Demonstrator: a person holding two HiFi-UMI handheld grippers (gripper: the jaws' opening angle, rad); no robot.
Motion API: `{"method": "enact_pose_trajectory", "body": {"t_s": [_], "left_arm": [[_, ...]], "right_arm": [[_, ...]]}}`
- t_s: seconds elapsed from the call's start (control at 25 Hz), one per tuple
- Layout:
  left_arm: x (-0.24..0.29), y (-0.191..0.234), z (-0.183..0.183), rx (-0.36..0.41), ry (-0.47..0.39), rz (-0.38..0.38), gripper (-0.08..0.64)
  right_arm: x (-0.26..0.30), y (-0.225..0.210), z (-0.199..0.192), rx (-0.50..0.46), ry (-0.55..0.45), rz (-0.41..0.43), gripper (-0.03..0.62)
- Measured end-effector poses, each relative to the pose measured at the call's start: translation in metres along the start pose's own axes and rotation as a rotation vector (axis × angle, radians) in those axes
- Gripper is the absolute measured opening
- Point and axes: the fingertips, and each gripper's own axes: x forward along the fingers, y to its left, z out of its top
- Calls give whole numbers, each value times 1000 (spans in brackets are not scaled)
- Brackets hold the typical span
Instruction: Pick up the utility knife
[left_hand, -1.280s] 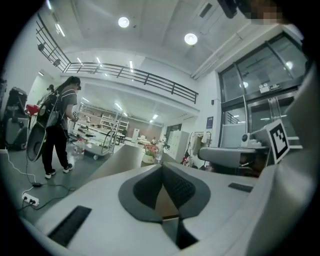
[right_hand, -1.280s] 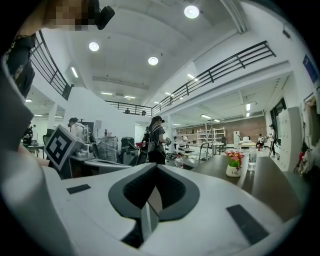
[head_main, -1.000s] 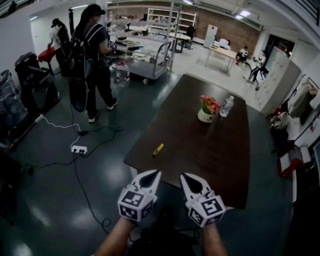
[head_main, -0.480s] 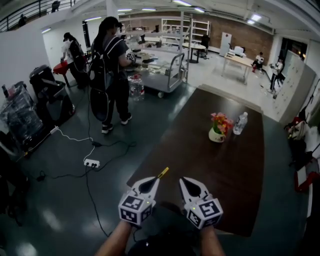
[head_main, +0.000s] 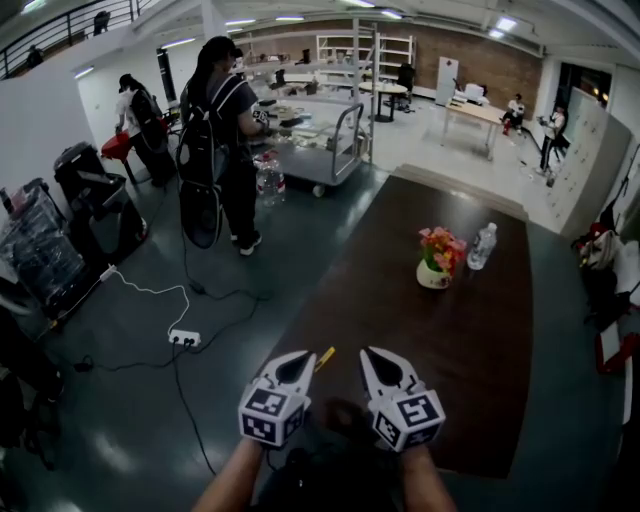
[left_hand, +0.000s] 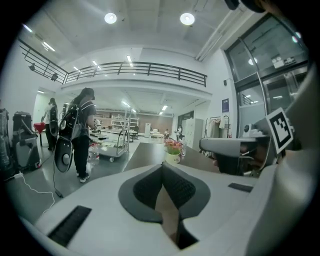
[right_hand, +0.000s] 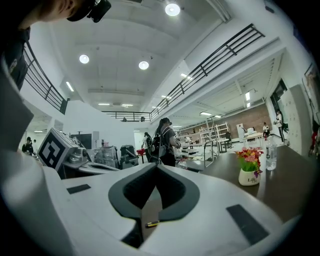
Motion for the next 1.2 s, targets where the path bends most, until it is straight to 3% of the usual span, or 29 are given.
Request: {"method": "enact_pose_trajectory", "body": {"t_s": [0.2, 0.64, 0.8, 1.2], "left_arm": [[15, 14, 1, 32, 10, -53, 6], [38, 38, -28, 13, 68, -137, 6], [58, 40, -58, -1, 136, -156, 12], [105, 37, -139, -5, 355, -204, 133]], "right_arm": [[10, -4, -9, -7, 34, -68, 11], [23, 2, -15, -11, 78, -175, 11], [25, -1, -25, -9, 108, -191, 11], [36, -2, -48, -18, 190, -193, 11]]}}
